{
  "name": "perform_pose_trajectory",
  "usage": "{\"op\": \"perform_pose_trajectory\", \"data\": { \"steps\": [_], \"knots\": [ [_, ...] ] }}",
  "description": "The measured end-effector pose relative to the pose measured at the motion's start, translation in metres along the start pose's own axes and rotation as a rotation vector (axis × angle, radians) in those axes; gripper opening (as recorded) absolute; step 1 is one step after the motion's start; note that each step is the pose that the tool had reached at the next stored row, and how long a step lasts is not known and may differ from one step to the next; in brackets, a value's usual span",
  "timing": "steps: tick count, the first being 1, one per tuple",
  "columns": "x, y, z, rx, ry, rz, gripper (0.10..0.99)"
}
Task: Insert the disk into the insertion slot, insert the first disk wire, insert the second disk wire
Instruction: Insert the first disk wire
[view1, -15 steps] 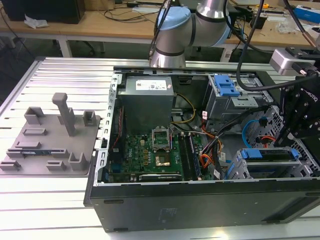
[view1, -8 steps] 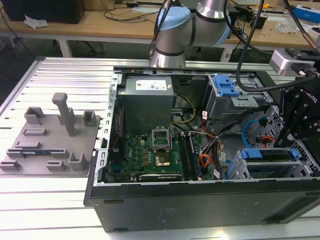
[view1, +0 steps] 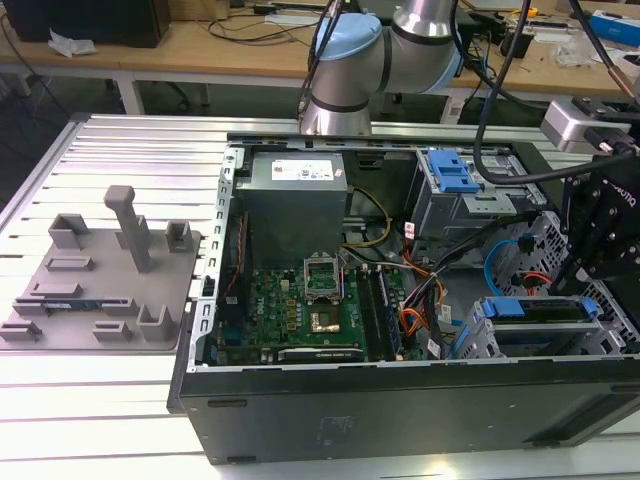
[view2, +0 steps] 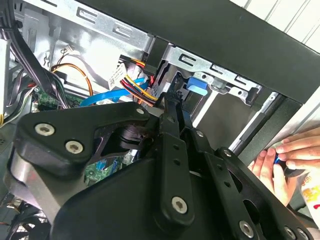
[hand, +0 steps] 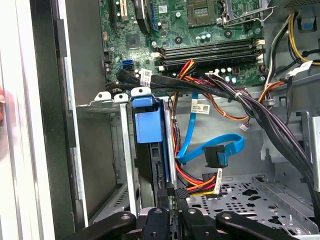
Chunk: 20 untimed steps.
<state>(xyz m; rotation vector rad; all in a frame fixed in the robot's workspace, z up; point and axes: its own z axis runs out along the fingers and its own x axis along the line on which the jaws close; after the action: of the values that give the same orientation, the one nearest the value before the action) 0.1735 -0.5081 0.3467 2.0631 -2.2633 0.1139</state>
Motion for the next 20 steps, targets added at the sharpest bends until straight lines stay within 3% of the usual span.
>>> {"op": "perform_pose_trajectory", "data": {
  "steps": [20],
  "knots": [
    [0.0041, 0.0014, 0.0009, 0.001, 0.0015, -0.007, 0.165]
  ]
}}
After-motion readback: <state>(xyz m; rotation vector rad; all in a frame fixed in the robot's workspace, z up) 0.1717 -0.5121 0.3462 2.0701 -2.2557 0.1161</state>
